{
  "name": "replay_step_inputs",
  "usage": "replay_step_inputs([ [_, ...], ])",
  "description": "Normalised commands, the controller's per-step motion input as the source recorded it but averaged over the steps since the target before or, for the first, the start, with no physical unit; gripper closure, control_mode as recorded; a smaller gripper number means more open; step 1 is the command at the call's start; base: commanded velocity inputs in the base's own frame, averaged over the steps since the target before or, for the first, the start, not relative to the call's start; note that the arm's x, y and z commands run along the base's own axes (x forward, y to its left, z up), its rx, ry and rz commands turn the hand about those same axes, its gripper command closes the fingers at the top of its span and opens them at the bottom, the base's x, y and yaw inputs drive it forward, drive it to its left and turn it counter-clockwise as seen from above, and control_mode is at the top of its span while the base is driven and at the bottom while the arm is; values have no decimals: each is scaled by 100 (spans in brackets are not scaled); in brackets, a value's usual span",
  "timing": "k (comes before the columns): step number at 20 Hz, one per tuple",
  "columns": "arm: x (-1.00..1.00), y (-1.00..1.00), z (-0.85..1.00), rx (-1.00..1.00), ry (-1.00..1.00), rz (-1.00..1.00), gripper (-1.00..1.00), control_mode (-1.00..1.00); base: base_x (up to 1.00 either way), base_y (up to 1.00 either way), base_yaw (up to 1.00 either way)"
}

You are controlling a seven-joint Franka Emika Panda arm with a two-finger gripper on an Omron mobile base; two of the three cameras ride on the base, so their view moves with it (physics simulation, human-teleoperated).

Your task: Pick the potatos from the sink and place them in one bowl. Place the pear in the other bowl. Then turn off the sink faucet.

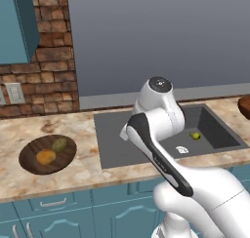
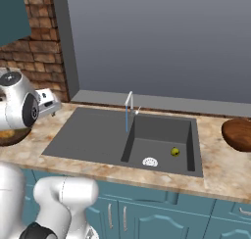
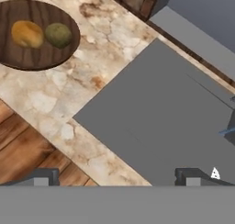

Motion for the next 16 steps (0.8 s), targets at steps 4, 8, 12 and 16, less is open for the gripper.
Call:
replay_step_inputs([
  [4,0,-43,15,0,0,-16,-100,-100,0,0,0],
  [8,0,-54,7,0,0,-20,-100,-100,0,0,0],
  [12,0,-64,0,1,0,-21,-100,-100,0,0,0],
  [16,0,-59,0,2,0,-20,-100,-100,0,0,0],
])
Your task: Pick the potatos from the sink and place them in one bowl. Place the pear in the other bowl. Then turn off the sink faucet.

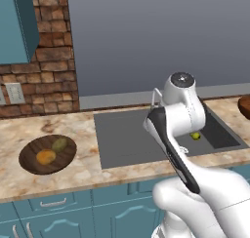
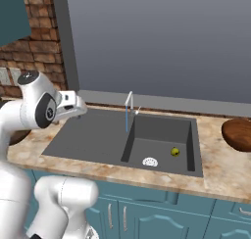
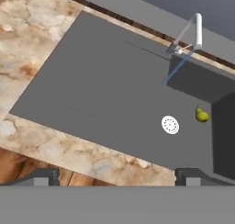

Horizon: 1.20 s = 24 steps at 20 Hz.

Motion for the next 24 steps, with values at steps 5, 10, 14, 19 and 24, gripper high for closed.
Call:
replay_step_inputs([
  [5,0,-55,0,4,0,-18,-100,-100,0,0,0],
  [10,0,-58,0,4,0,-16,-100,-100,0,0,0],
  [14,0,-58,0,5,0,-14,-100,-100,0,0,0],
  [19,0,-57,0,5,0,-14,-100,-100,0,0,0],
  [24,0,-53,0,4,0,-13,-100,-100,0,0,0],
])
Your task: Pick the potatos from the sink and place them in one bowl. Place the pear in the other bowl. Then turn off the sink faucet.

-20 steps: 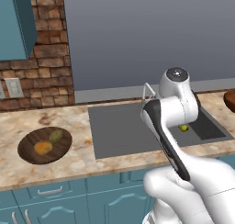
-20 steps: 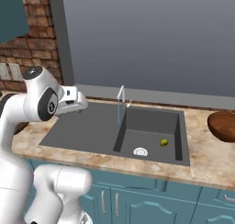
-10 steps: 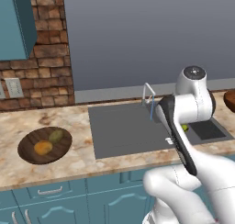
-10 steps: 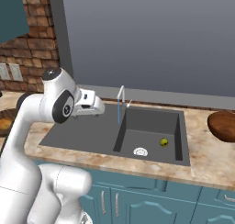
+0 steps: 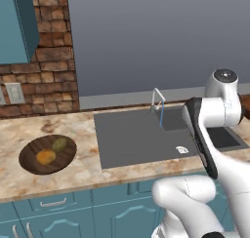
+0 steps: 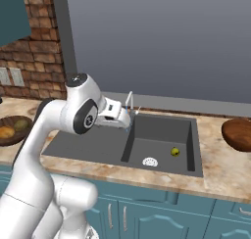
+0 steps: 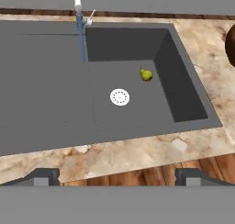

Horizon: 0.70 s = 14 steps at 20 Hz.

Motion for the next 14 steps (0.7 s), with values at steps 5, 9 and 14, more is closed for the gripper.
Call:
replay_step_inputs([
  [5,0,-47,0,3,0,-13,-100,-100,0,0,0],
  [9,1,-36,0,2,0,-10,-100,-100,0,0,0],
  [14,9,-29,0,0,0,-7,-100,-100,0,0,0],
])
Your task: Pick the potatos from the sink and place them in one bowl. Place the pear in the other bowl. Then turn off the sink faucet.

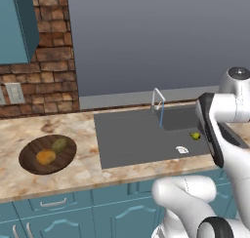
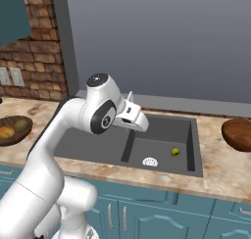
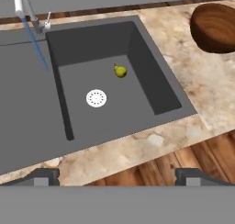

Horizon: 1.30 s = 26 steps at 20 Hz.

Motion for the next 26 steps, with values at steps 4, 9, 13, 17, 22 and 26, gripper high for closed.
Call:
replay_step_inputs([
  [4,22,-31,-1,0,0,-5,-100,-100,0,0,0],
  [9,32,-29,-5,0,0,-4,-100,-100,0,0,0],
  [13,26,-11,-11,2,0,-2,-100,-100,0,0,0],
  [17,24,0,-15,5,0,-2,-100,-100,0,0,0],
  [22,30,0,-24,4,0,-1,-100,-100,0,0,0],
  [26,16,-4,-19,2,0,0,-100,-100,0,0,0],
])
